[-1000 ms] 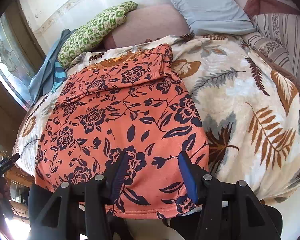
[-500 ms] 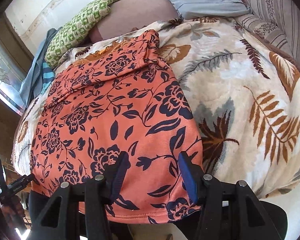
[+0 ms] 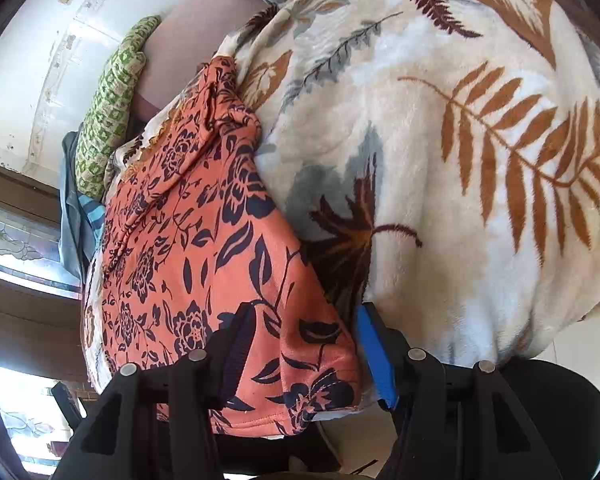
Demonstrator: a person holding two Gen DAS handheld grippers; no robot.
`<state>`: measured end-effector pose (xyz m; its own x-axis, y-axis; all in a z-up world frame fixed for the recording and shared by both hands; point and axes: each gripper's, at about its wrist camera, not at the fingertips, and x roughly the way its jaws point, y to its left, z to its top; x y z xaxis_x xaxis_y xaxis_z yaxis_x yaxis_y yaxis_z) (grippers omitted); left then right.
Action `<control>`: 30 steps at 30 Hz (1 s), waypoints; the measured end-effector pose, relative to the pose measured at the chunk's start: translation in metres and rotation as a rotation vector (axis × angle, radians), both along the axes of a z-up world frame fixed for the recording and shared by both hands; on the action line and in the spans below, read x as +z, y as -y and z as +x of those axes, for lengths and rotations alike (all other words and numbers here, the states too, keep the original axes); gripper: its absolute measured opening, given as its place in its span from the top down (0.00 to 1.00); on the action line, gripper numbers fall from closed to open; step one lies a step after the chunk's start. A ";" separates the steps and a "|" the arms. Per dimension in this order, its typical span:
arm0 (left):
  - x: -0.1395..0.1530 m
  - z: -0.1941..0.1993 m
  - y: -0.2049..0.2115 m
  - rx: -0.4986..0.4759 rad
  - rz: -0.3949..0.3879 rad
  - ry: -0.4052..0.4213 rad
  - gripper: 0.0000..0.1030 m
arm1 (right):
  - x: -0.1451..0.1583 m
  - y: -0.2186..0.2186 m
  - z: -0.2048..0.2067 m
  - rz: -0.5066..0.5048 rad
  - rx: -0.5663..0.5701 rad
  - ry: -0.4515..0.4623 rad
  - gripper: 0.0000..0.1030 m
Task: Fold small clothes
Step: 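Grasp the hem edge of the orange shirt with both grippers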
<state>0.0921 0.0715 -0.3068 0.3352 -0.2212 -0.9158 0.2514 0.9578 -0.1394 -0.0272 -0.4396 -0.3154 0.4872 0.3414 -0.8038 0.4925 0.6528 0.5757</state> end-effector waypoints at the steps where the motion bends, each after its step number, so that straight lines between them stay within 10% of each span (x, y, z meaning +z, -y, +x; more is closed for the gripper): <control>1: -0.001 -0.002 0.003 -0.014 0.013 0.003 0.29 | -0.004 -0.005 0.002 0.005 0.018 -0.012 0.45; 3: -0.003 -0.006 0.007 -0.024 0.045 0.008 0.40 | -0.007 -0.017 0.006 -0.053 0.070 -0.037 0.48; 7: 0.001 -0.005 -0.005 0.001 -0.004 -0.014 0.74 | -0.001 -0.028 0.003 -0.137 0.139 -0.083 0.90; 13: 0.004 -0.003 -0.014 -0.016 -0.062 -0.042 0.90 | 0.014 -0.032 -0.019 -0.177 0.198 -0.109 0.92; 18: 0.004 -0.005 -0.029 0.012 -0.078 -0.069 0.84 | 0.021 -0.022 -0.027 -0.104 0.170 -0.060 0.88; 22: 0.014 -0.007 -0.035 0.029 -0.042 -0.042 0.34 | 0.034 -0.022 -0.025 -0.152 0.191 -0.039 0.85; 25: 0.017 -0.008 -0.039 0.037 -0.065 -0.035 0.32 | 0.047 -0.015 -0.026 -0.207 0.184 0.009 0.84; 27: 0.013 -0.006 -0.032 0.027 -0.078 -0.055 0.32 | 0.051 -0.010 -0.024 -0.189 0.160 0.047 0.76; 30: -0.001 -0.004 -0.015 -0.002 -0.075 -0.098 0.32 | 0.052 -0.007 -0.019 -0.180 0.114 0.083 0.30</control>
<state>0.0877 0.0870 -0.3075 0.2442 -0.2909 -0.9250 0.2350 0.9433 -0.2346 -0.0459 -0.4331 -0.2639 0.5205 0.2525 -0.8156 0.3651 0.7977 0.4800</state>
